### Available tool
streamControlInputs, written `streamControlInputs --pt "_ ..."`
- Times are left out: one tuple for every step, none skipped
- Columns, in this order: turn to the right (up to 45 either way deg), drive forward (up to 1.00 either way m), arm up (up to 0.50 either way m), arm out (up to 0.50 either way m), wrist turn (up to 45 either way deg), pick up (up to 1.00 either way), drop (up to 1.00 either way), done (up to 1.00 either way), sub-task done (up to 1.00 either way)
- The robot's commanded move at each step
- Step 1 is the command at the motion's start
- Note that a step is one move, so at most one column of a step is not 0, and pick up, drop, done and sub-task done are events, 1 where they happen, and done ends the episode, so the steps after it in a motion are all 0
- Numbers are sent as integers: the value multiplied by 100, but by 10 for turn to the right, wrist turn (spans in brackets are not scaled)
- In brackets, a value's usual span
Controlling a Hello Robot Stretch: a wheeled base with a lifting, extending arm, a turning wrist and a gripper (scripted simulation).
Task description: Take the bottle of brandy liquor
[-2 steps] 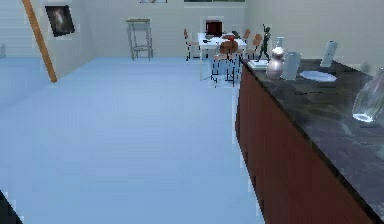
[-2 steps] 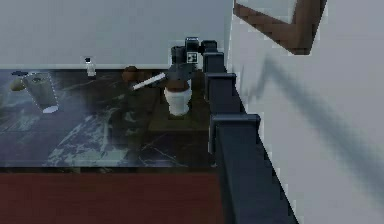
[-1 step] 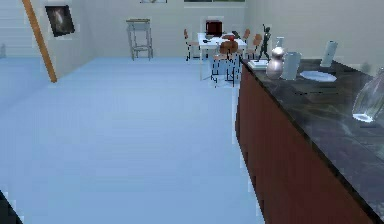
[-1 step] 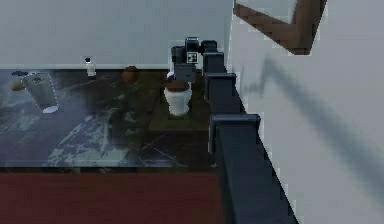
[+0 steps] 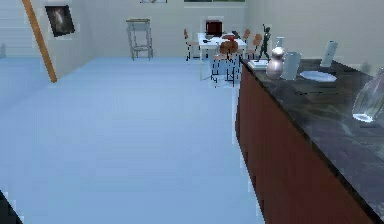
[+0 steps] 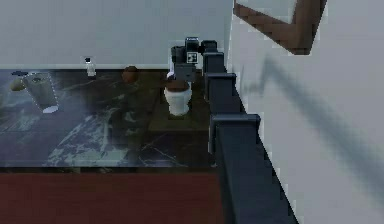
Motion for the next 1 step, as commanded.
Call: streamControlInputs --pt "0 0 0 0 0 0 0 100 0"
